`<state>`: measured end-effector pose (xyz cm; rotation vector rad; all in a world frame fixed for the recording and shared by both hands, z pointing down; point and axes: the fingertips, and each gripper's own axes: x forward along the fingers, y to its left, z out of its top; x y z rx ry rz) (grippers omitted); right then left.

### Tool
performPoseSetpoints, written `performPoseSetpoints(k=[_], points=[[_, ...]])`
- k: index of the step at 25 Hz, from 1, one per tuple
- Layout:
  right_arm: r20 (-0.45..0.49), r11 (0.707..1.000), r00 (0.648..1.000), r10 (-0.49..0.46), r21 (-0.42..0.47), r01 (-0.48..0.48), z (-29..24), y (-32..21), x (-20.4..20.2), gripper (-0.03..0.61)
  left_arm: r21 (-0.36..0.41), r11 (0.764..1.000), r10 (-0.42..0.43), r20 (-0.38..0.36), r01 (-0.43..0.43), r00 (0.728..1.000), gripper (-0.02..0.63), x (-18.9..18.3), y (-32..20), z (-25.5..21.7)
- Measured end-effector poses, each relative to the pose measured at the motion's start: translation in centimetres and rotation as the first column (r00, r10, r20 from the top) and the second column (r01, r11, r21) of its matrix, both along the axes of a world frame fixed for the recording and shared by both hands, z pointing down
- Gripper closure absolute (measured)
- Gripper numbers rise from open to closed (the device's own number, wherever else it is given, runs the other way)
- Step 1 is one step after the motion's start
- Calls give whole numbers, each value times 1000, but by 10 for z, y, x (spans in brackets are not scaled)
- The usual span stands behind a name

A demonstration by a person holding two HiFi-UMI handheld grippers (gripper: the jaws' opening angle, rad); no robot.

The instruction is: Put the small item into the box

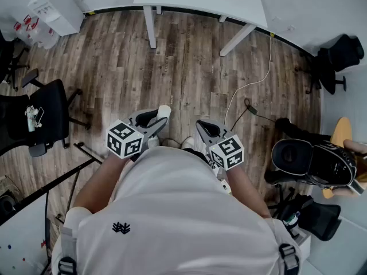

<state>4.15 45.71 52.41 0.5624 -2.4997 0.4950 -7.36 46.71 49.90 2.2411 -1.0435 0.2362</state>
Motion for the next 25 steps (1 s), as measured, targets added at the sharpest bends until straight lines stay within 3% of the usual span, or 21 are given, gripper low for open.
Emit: performPoseSetpoints(k=[7,12,15,17,18,21,25], points=[[-25,1000,999,24,3,-24,4,5,-41,572,-17,1000,12,3,-12,1000,459,-51,2,18],[-36,999,999,41,-22,-42,4,-5,-46,572,-39,999,19,-16,-20,1000,457,-59,-14,27],[-34,998,998,57,-11,-57,9,-35,-44,568,-39,999,12,-26,-13,1000,457,-55,-41,29],[-26,998,998,61,0,-61,13,-59,-46,477,-41,999,5,-21,-6,1000,457,-53,-61,29],[-15,998,998,59,1,-59,13,-72,-48,468,-43,999,0,-17,-1,1000,457,-53,-72,29],[25,999,999,32,5,-32,9,-112,-54,472,-36,999,-10,0,10,1000,459,-47,-108,20],[57,1000,998,-18,17,17,2,-168,-59,535,-16,1000,-6,37,6,999,457,-39,-167,4]])
